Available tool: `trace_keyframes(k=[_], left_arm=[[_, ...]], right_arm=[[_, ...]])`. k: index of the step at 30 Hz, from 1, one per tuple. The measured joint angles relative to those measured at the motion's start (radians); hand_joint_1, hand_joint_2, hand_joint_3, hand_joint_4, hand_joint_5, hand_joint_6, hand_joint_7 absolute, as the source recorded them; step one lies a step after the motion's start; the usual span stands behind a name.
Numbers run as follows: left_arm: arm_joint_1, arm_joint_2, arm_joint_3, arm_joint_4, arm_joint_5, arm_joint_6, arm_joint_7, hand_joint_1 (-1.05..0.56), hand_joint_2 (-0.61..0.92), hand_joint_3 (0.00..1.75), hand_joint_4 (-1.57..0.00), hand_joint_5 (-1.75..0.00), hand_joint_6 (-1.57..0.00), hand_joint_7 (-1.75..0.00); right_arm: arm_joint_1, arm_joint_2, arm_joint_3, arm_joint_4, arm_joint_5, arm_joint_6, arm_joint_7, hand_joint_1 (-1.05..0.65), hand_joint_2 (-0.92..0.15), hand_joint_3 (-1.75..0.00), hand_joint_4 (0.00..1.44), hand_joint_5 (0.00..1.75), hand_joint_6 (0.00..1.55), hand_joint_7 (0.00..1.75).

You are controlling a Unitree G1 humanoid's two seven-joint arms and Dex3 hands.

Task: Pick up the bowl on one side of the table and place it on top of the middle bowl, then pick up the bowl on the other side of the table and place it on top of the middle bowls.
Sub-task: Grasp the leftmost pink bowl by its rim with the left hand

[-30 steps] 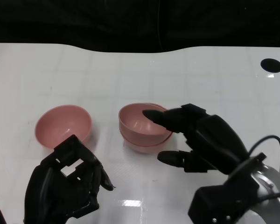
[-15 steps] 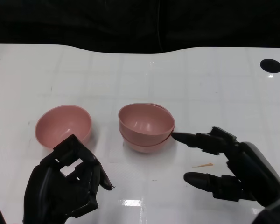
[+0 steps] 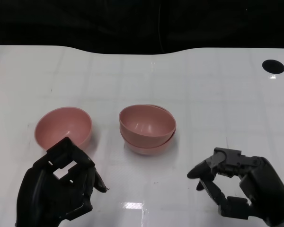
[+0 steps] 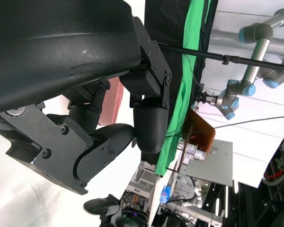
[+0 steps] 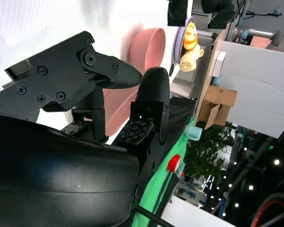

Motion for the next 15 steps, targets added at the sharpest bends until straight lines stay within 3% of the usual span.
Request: trace_keyframes(k=[5,11,13,15], left_arm=[[0.0,0.002,0.012,-0.012,-0.003,-0.001,0.002,-0.35,0.48,1.06,-0.71,-1.62,-0.75,-1.15],[0.001,0.008,0.033,-0.086,0.018,0.025,0.067,-0.37,0.62,0.72,-0.63,-1.41,-0.7,-0.95],[-0.003,0.04,0.032,-0.112,0.123,0.023,0.104,-0.4,0.78,0.5,-0.53,-1.32,-0.61,-0.79],[-0.015,0.088,0.036,-0.138,0.226,0.021,0.134,-0.41,0.84,0.41,-0.49,-1.28,-0.58,-0.71]], right_arm=[[0.001,0.013,-0.025,0.006,0.017,0.031,0.02,-0.01,-0.39,-1.49,0.9,1.68,0.86,1.38],[0.016,0.033,-0.027,-0.012,0.017,0.091,0.034,0.0,-0.35,-1.55,0.88,1.74,0.83,1.44],[0.016,0.038,-0.027,-0.023,0.017,0.109,0.034,0.02,-0.34,-1.56,0.88,1.75,0.83,1.45],[0.016,0.041,-0.028,-0.03,0.017,0.122,0.034,0.02,-0.34,-1.57,0.88,1.75,0.82,1.45]])
